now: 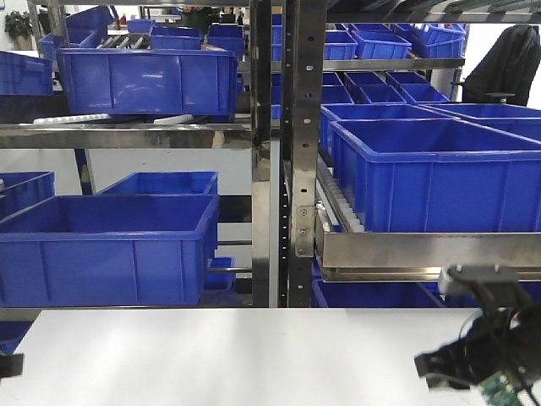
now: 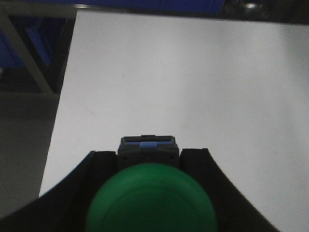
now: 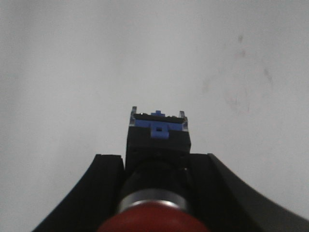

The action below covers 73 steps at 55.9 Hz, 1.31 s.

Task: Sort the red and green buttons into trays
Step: 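Raise both held buttons off the table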

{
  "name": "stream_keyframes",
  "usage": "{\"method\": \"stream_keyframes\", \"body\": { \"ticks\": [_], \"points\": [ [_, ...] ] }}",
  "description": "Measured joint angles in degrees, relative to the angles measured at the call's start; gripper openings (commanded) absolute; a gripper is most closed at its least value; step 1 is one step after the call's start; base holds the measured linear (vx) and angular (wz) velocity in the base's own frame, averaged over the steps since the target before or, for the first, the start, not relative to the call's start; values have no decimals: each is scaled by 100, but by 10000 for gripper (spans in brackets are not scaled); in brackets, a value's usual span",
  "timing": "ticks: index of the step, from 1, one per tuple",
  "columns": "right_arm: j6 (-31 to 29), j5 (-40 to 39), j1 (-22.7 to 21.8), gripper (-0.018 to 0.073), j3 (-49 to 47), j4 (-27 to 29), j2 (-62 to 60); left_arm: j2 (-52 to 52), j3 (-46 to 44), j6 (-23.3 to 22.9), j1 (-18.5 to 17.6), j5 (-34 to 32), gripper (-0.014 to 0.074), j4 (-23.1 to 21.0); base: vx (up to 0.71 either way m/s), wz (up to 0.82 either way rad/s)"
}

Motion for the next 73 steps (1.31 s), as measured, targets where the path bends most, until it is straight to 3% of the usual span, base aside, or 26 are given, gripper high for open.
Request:
{"method": "stream_keyframes", "body": {
  "ticks": [13,22,32,45,73],
  "points": [
    [-76,-603,346,-9,222,-18,-1226,-986,6,814,0,92,-4,-774,0,0],
    [-87,-1304,435,-9,1083,-32,-2333,-1769,11,1251,0,65,-3,-1315,0,0],
    [-126,-1603,443,-9,1891,-53,-3472,-2660,522,1402,0,-165,-3,-1417,0,0],
    [-131,-1658,443,-9,2375,-53,-4103,-3590,1523,1453,0,-153,-3,-1631,0,0],
    [-126,-1548,443,-9,2419,-48,-4133,-3766,1600,1453,0,-62,-3,-1649,0,0]
  ]
}}
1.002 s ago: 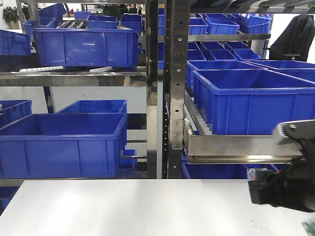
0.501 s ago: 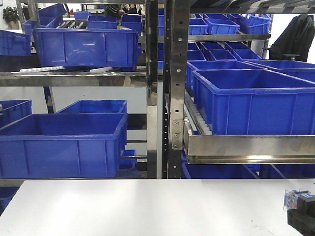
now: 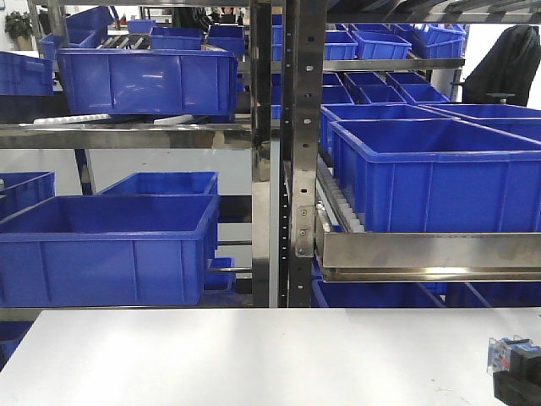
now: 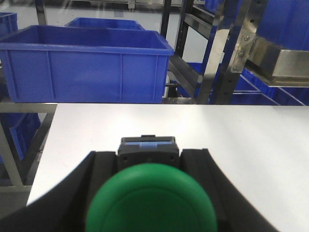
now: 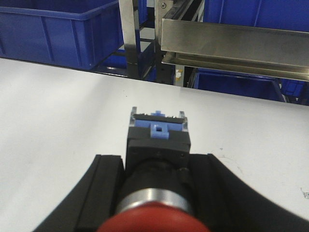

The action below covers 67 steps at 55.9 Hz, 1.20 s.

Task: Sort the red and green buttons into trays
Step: 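Raise both held buttons off the table, then drive the base to the cart with the green and red trays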

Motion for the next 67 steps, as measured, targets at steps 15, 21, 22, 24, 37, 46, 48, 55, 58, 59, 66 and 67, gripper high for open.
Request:
{"method": "stream_keyframes", "body": {
  "ticks": [15,21,22,24,37,46,48,55,58,59,66,67],
  "points": [
    [0,24,0,-9,0,0,0,0,0,0,0,76,-3,0,0,0],
    [0,24,0,-9,0,0,0,0,0,0,0,76,-3,0,0,0],
    [0,24,0,-9,0,0,0,0,0,0,0,76,-3,0,0,0],
    [0,24,0,-9,0,0,0,0,0,0,0,76,-3,0,0,0],
    [0,24,0,-9,0,0,0,0,0,0,0,76,-3,0,0,0],
    [0,24,0,-9,0,0,0,0,0,0,0,80,-3,0,-1,-2],
    [0,26,0,-9,0,0,0,0,0,0,0,80,-3,0,-3,-4],
    [0,26,0,-9,0,0,0,0,0,0,0,80,-3,0,-5,-4],
    [0,26,0,-9,0,0,0,0,0,0,0,80,-3,0,-7,-4],
    [0,26,0,-9,0,0,0,0,0,0,0,80,-3,0,-9,-4],
    [0,26,0,-9,0,0,0,0,0,0,0,80,-3,0,-11,0],
    [0,26,0,-9,0,0,0,0,0,0,0,80,-3,0,-12,6]
  ]
}}
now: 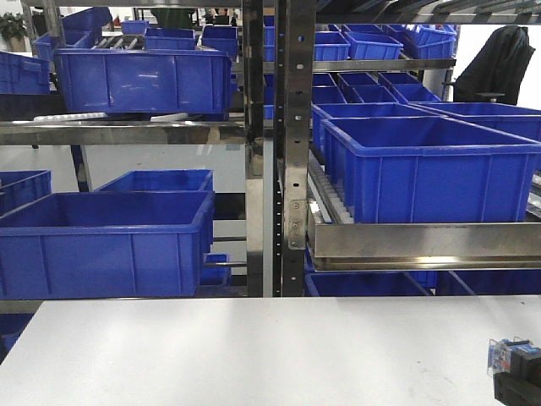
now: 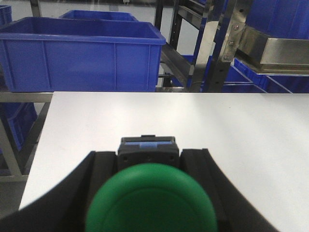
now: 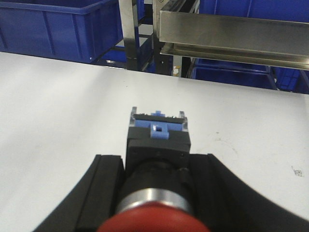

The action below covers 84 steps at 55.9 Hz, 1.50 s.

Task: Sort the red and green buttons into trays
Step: 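Drive the base to the cart with the green and red trays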

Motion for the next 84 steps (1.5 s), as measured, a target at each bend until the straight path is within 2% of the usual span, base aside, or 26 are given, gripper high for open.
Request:
{"method": "stream_keyframes", "body": {
  "ticks": [63,84],
  "points": [
    [0,5,0,-9,6,0,-5,0,0,0,0,0,-3,0,-10,28],
    [0,5,0,-9,6,0,-5,0,0,0,0,0,-3,0,0,49]
  ]
}}
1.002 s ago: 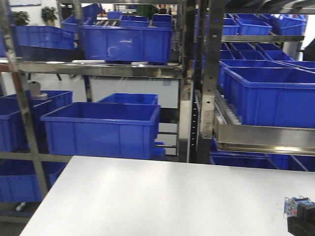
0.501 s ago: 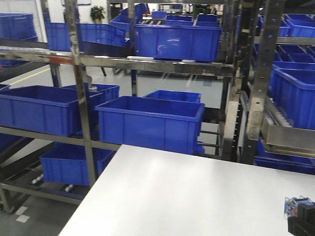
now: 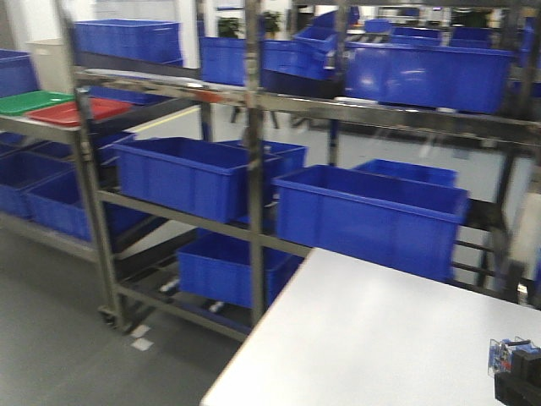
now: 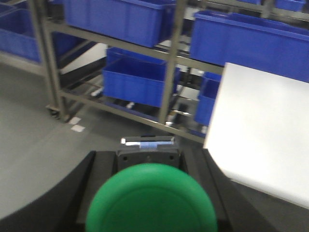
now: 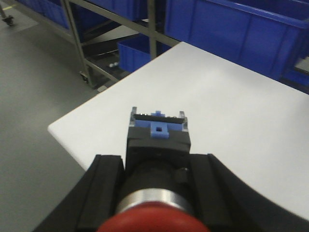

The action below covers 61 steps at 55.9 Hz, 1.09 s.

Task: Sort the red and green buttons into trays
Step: 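Drive the base to the cart with the green and red trays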

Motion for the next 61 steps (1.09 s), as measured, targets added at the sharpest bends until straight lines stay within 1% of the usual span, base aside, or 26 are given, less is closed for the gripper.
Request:
{"method": "stream_keyframes", "body": {
  "ticks": [25,61],
  "points": [
    [0,0,0,-9,0,0,0,0,0,0,0,0,-3,0,8,62],
    [0,0,0,-9,0,0,0,0,0,0,0,0,-3,0,18,58]
  ]
}}
